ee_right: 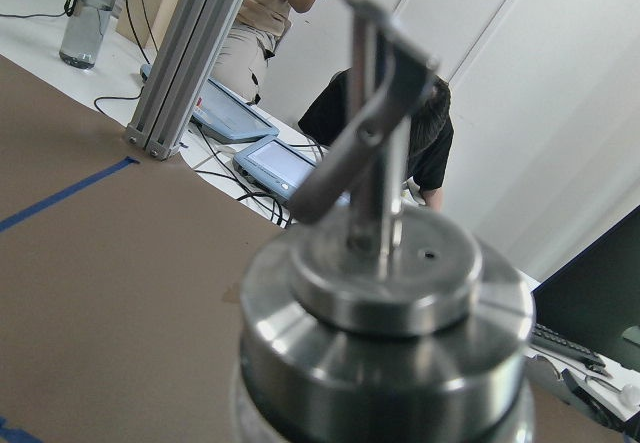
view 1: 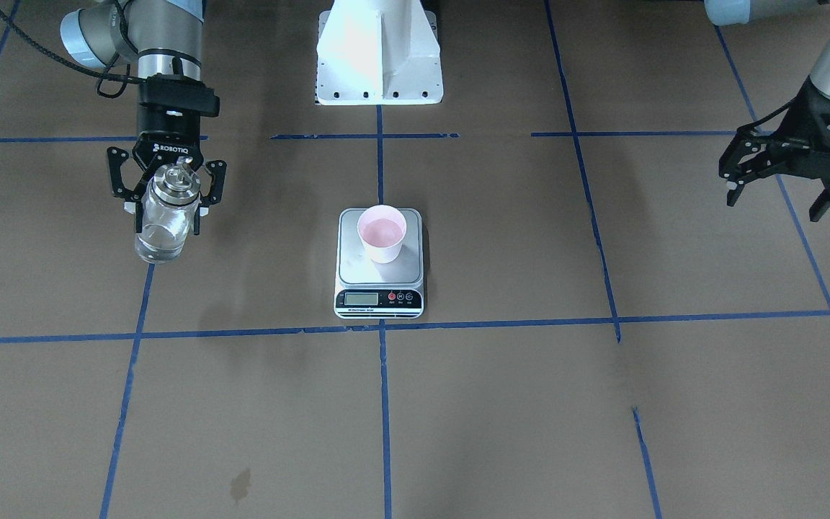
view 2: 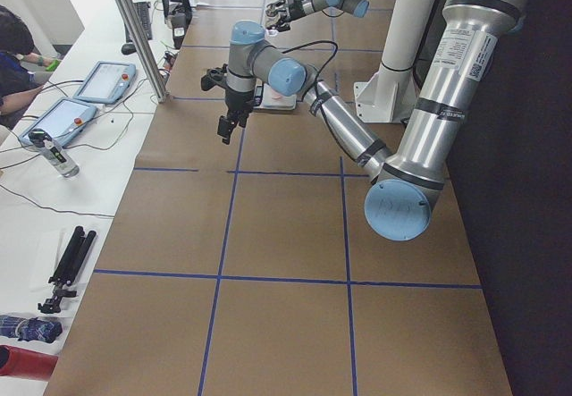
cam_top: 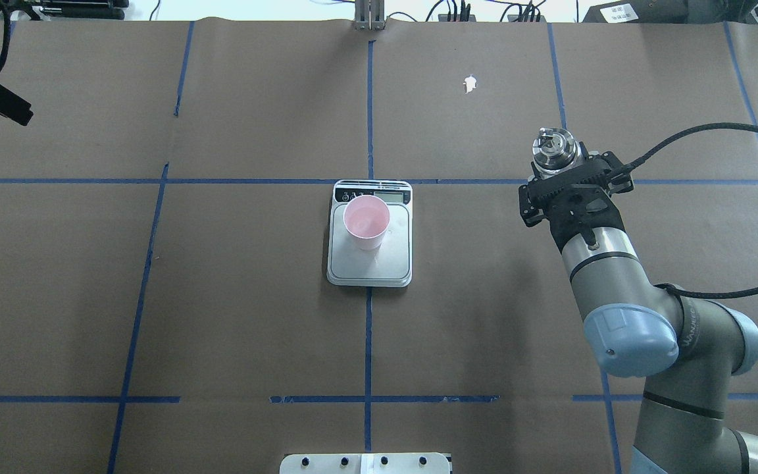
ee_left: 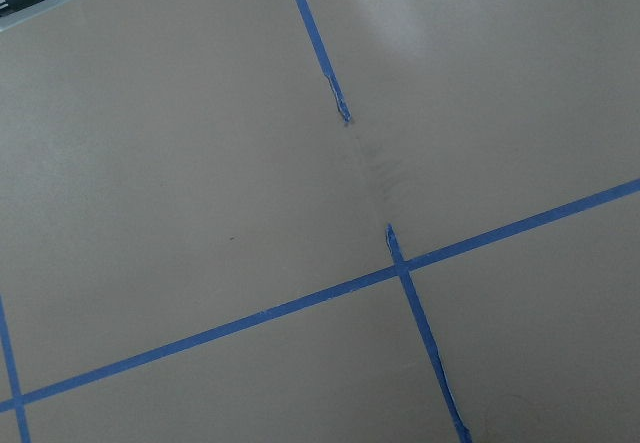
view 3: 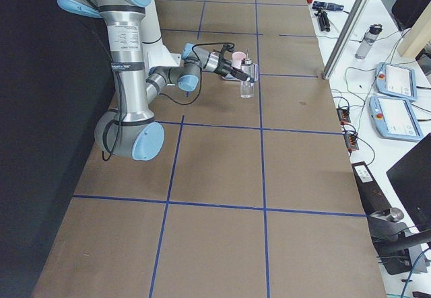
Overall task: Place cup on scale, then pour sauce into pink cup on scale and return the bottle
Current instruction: 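Lift the bottle with the right gripper and carry it toward the cup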
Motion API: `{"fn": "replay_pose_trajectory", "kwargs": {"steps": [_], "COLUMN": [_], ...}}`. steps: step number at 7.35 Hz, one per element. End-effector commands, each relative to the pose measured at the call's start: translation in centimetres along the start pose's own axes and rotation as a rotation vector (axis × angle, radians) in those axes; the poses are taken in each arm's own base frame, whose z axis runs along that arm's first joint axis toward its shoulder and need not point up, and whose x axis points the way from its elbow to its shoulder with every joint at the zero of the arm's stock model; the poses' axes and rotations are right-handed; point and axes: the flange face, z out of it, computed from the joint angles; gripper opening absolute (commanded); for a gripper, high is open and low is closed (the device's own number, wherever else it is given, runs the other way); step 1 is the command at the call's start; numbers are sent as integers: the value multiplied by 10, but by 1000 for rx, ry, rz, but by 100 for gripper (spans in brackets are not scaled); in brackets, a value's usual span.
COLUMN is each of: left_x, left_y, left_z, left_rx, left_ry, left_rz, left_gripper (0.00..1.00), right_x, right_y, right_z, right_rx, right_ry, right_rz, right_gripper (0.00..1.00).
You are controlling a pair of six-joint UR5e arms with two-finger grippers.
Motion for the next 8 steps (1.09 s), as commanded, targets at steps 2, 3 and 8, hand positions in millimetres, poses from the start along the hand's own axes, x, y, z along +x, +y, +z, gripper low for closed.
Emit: {"fn": "replay_pose_trajectory", "kwargs": {"steps": [2, 3, 8], "left_x": [-55, -80, -213], "left_y": [24, 38, 70], "left_z": [18, 40, 113], "left_rx": [-3, 8, 2], "left_ry": [-31, -38, 21], "left_rz": [93, 82, 185], "left_gripper": [100, 100, 100], "right_x": [-21, -24, -50], "right_y": [-27, -22, -44], "right_z": [2, 8, 2], "right_rx": [27, 17, 38], "right_ry": [14, 83, 196], "right_rz": [-114, -180, -438], "right_gripper": [0, 0, 0]}}
